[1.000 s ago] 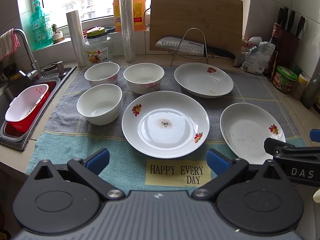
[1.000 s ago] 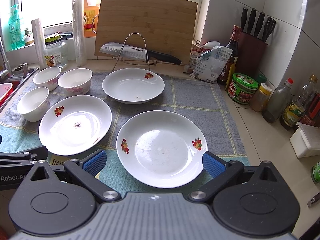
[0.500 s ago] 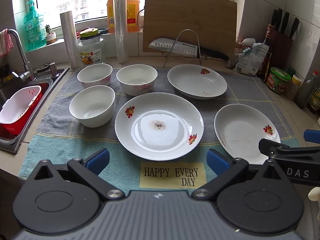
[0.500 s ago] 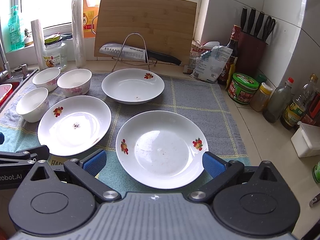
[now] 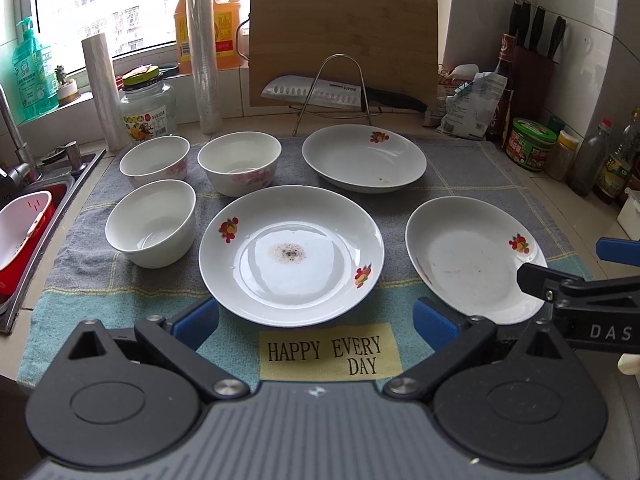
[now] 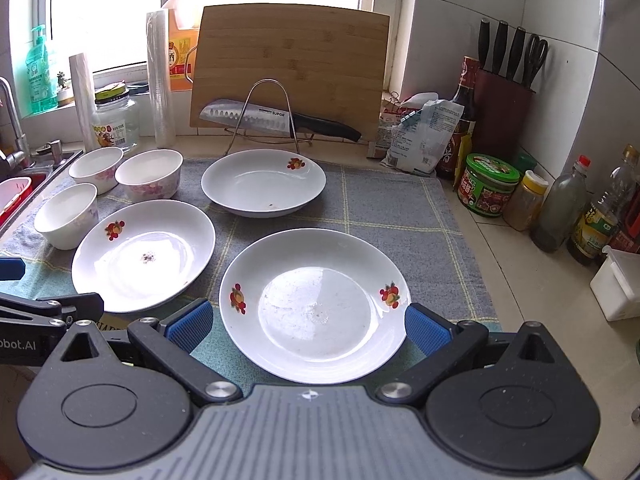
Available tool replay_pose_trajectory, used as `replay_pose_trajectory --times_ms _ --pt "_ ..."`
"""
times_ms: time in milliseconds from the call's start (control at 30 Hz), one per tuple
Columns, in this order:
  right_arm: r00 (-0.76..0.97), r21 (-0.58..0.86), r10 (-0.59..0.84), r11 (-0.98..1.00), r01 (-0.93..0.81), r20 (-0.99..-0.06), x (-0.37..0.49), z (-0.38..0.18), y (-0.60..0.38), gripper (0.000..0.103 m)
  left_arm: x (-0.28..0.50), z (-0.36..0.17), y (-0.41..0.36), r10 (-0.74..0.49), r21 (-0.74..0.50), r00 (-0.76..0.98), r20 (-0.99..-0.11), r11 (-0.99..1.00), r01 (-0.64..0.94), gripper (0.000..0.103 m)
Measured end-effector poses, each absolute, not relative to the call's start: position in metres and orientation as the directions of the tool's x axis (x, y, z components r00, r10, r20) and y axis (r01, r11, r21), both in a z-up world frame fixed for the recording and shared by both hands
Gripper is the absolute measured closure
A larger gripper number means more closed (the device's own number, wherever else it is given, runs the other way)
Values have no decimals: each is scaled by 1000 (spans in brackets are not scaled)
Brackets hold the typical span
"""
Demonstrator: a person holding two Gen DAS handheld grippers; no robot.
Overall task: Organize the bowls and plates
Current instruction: 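Move the left tool toward the rim of a fruit-print oval plate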
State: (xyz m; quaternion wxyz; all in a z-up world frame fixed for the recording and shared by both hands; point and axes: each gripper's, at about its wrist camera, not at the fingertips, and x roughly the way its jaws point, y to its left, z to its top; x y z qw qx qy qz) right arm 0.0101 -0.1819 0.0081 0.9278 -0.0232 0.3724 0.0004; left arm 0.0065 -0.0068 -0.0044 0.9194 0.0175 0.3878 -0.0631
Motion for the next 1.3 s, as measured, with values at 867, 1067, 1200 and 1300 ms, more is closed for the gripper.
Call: replay_pose_trajectory --times_ms 867,1067,1200,1300 --pt "632 2 19 1000 -27 -775 31 -102 -215 0 39 -22 -7 -204 -29 669 -715 964 264 1" --pt "669 7 60 997 -81 -741 34 -104 -217 0 59 -25 -10 -252 -28 644 -722 941 337 1" --pt "687 8 81 994 -108 -722 32 -106 -220 0 67 -27 -22 -306 -34 614 -727 910 413 1" --pt "687 10 110 989 -149 -718 34 -107 -223 0 74 -25 -31 -356 -55 599 -717 886 460 1"
